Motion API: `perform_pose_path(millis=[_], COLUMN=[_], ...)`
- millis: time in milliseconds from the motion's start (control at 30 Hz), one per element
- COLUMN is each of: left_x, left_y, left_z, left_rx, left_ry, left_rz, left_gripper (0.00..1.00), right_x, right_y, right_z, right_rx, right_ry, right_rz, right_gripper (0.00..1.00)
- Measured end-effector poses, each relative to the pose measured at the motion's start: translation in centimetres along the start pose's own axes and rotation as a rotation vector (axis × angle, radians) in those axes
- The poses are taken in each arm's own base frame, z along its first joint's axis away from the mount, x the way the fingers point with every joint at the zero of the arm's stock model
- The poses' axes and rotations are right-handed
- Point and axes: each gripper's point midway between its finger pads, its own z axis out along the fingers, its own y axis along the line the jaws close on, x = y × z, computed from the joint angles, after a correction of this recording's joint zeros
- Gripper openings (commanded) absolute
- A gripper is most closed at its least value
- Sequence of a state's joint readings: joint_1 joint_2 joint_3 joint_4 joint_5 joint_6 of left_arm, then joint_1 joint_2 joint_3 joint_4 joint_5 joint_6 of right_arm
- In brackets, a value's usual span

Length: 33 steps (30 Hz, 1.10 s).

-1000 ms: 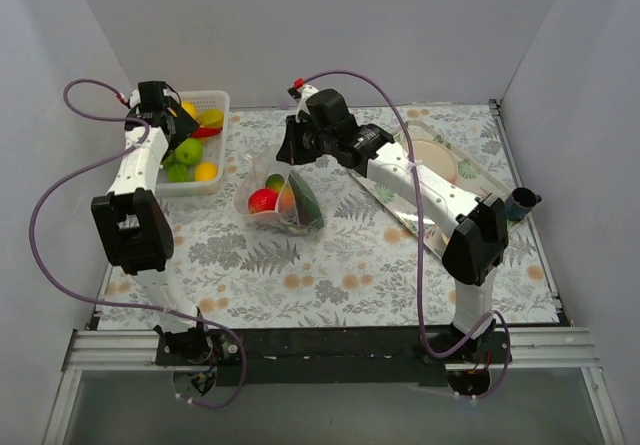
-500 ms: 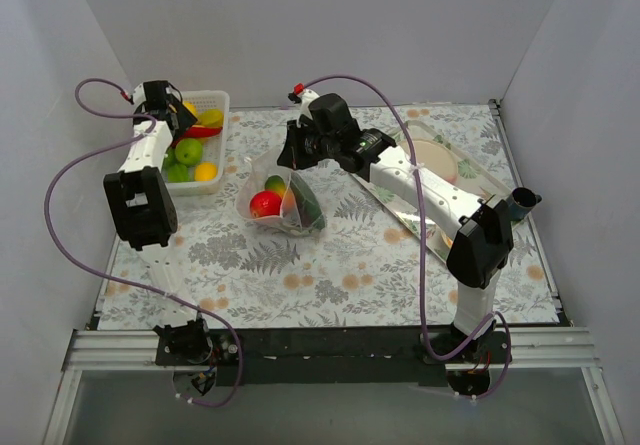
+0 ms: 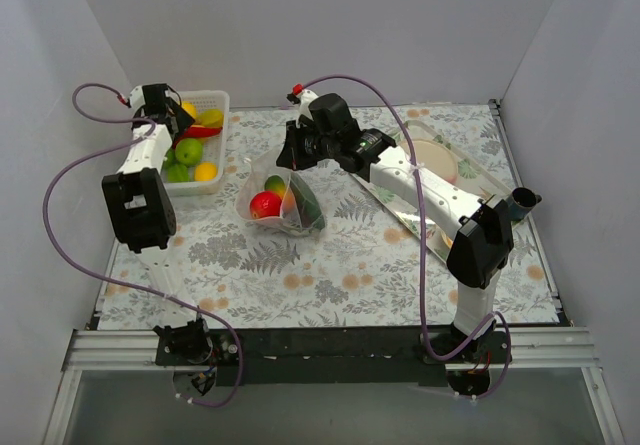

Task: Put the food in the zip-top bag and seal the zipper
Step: Pick up the fake fruit from the bin.

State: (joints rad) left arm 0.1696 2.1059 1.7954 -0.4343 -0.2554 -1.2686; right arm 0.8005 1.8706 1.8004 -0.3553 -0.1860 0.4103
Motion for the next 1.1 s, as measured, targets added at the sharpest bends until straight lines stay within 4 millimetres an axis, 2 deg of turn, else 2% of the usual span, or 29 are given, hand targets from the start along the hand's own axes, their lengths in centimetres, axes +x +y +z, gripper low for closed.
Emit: perform_pose_path(millis=[333, 433, 633, 800, 967, 1100], left_x=[0.4, 0.6, 2.6, 4.1, 3.6, 4.5], left_y=[3.4, 3.4, 2.9, 3.0, 2.5, 3.1], left_z=[0.3, 0.3, 0.2, -1.5, -4.3, -5.3], left_rx=[-0.086, -0.069, -0.011, 0.026, 0.059, 0.038], left_ry=[0.024, 0.040, 0.109, 0.176, 0.207, 0.252], left_rz=[0.018, 0.033, 0.063, 0.081, 0.094, 0.128], left_gripper=[0.75, 0.76, 0.77, 0.77, 0.79, 0.79], right_x=[0.3, 0.3, 0.3, 0.5, 0.5, 0.6], right_y=[0.2, 0.3, 0.3, 0.2, 0.2, 0.2], right_z=[0.2, 0.2, 0.3, 0.4, 0.4, 0.4], right_rx=[-0.022, -0.025, -0.028, -0.027, -0.027, -0.027], right_ry=[0.002, 0.002, 0.002, 0.004, 0.005, 0.006], right_rz=[0.000, -0.001, -0.001, 0.000, 0.002, 0.004], right_gripper=[0.01, 0.01, 0.01, 0.01, 0.01, 0.01])
